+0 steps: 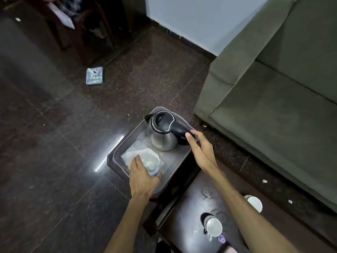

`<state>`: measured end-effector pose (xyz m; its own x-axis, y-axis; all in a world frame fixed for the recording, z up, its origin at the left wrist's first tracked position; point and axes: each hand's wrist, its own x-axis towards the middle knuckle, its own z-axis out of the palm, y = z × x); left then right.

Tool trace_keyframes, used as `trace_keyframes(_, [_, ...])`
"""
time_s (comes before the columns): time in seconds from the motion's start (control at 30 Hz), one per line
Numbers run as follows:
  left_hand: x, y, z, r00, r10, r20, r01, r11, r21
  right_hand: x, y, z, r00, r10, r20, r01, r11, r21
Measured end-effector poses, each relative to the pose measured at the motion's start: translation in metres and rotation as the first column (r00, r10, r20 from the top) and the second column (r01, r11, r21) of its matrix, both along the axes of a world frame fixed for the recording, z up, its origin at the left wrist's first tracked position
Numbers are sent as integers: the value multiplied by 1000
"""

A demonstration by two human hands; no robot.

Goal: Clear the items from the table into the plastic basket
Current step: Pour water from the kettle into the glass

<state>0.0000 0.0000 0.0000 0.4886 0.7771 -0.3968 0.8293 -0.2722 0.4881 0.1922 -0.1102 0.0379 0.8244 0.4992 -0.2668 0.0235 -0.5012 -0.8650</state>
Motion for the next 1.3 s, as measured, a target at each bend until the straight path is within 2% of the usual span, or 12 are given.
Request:
trace_keyframes(0.1, [2, 4, -32, 992, 94, 82, -92, 995, -28, 9, 16, -27, 995, -69, -76, 83, 977, 194])
trace_keyframes(0.17, [2, 5, -48, 983, 131, 128, -133, 991, 10, 17, 25, -43, 992, -35, -120, 68, 954, 290])
trace_keyframes(0.27, [1, 5, -58, 958, 165, 235, -178, 984, 34, 20, 44, -58, 988, -31, -154, 79, 944, 319])
trace_keyframes(0.4, [-3, 0, -55, 921, 180, 346, -213, 975, 61, 15, 67, -65, 922, -288, -260, 372, 846, 382])
trace_keyframes(0.5, [-4, -3, -42, 896, 174, 408, -225, 971, 79, 13, 75, -60, 868, -407, -285, 491, 793, 361])
trace_keyframes(0.6, [-3, -7, -27, 869, 144, 473, -221, 969, 111, 16, 72, -49, 832, -468, -298, 551, 761, 344])
trace_keyframes(0.77, [4, -30, 2, 813, 105, 572, -227, 963, 146, 27, 44, -7, 780, -500, -376, 625, 635, 454])
trace_keyframes(0.87, [14, -55, 13, 789, 27, 614, -166, 971, 170, 39, 10, 23, 754, -533, -385, 655, 560, 508])
trace_keyframes(1.03, [42, -111, 14, 760, -122, 639, 3, 983, 185, 62, -71, 54, 751, -598, -281, 631, 523, 573])
trace_keyframes(1.17, [66, -158, -1, 778, -201, 595, 160, 980, 121, 79, -145, 56, 743, -653, -147, 601, 555, 575])
trace_keyframes(1.3, [89, -197, -29, 814, -299, 497, 309, 949, 65, 93, -216, 44, 736, -677, -25, 600, 634, 487])
